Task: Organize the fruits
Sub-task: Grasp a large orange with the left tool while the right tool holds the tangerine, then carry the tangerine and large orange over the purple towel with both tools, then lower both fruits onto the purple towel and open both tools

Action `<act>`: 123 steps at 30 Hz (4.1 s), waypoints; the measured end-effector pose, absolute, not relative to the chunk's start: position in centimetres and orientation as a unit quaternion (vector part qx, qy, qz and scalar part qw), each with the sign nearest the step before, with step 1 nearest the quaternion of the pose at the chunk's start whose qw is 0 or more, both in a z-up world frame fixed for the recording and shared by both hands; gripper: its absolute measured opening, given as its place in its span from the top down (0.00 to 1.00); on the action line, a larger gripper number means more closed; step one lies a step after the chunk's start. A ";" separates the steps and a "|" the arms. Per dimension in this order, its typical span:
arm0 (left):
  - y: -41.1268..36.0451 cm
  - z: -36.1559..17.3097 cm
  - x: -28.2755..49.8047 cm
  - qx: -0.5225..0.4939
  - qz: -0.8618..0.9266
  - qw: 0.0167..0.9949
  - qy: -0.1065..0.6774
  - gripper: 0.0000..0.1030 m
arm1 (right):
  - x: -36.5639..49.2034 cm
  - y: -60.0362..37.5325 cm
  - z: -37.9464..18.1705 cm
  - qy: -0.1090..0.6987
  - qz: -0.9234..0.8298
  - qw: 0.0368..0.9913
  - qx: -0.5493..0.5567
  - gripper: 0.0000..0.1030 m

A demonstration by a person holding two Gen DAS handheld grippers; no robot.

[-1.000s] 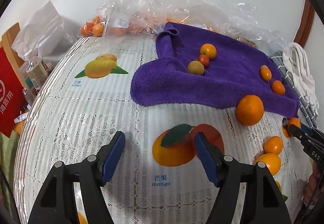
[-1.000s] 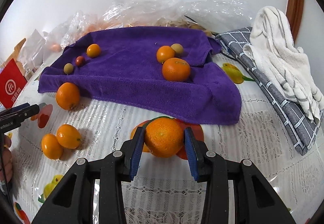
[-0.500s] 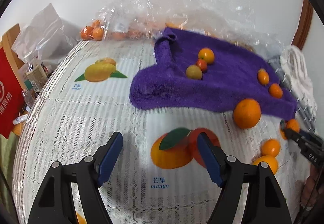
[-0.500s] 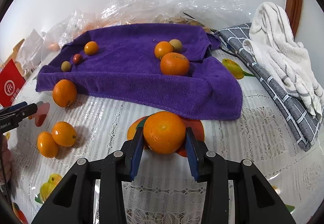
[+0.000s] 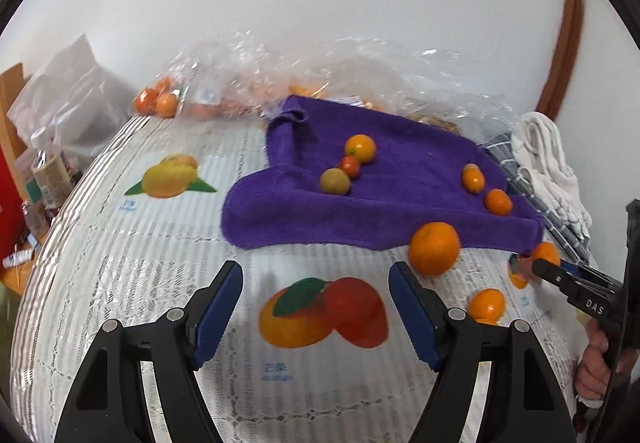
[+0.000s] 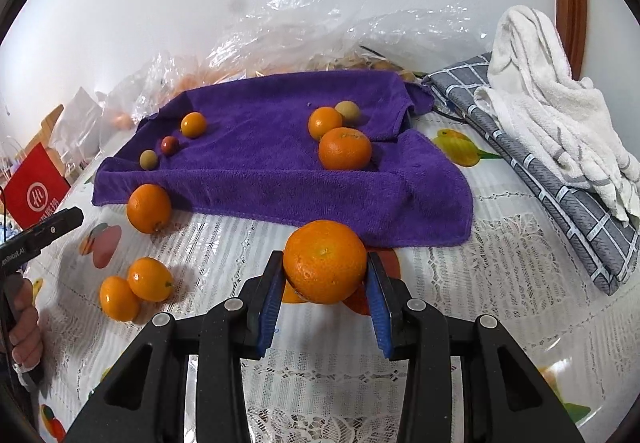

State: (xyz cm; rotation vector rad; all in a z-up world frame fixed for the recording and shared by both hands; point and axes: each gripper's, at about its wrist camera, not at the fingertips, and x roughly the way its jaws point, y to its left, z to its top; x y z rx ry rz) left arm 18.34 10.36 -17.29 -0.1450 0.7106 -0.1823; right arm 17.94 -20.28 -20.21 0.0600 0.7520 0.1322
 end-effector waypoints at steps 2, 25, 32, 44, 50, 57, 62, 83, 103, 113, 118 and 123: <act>9.7 -16.9 18.3 -0.082 -0.105 0.926 0.353 0.29 | 17.8 -20.5 -20.1 0.365 0.065 0.928 0.033 0.62; 0.7 -19.4 22.6 -0.037 -0.128 0.897 0.422 0.32 | 18.0 -20.8 -20.6 0.377 0.057 0.924 0.031 0.62; 1.2 -19.1 22.5 -0.052 -0.141 0.897 0.416 0.64 | 18.1 -21.3 -20.6 0.378 0.054 0.923 0.041 0.62; 3.5 -16.9 21.5 -0.117 -0.162 0.913 0.354 0.64 | 17.8 -21.4 -20.4 0.369 0.063 0.926 0.049 0.62; 4.6 -16.3 21.4 -0.121 -0.144 0.924 0.333 0.64 | 17.5 -21.1 -20.3 0.363 0.064 0.928 0.043 0.62; 6.3 -16.3 21.6 -0.146 -0.128 0.925 0.327 0.64 | 17.4 -21.8 -20.2 0.362 0.064 0.928 0.063 0.62; 7.9 -16.0 21.6 -0.159 -0.112 0.929 0.315 0.64 | 17.1 -21.9 -19.3 0.348 0.066 0.933 0.066 0.62; 12.2 -16.2 22.2 -0.203 -0.054 0.928 0.307 0.64 | 24.9 -19.7 -14.9 0.346 0.074 0.935 0.033 0.62; 7.3 -14.7 27.0 -0.174 -0.082 0.910 0.368 0.64 | 29.0 -17.1 -18.6 0.409 0.114 0.905 0.030 0.62; 5.1 -16.2 27.6 -0.140 -0.091 0.904 0.394 0.64 | 27.7 -17.4 -18.6 0.409 0.112 0.905 0.029 0.61; 5.0 -17.2 28.2 -0.135 -0.082 0.900 0.406 0.64 | 26.3 -17.4 -17.1 0.373 0.109 0.921 0.014 0.53; 5.0 -17.2 28.3 -0.131 -0.078 0.901 0.407 0.63 | 25.8 -17.5 -16.4 0.356 0.096 0.930 0.001 0.48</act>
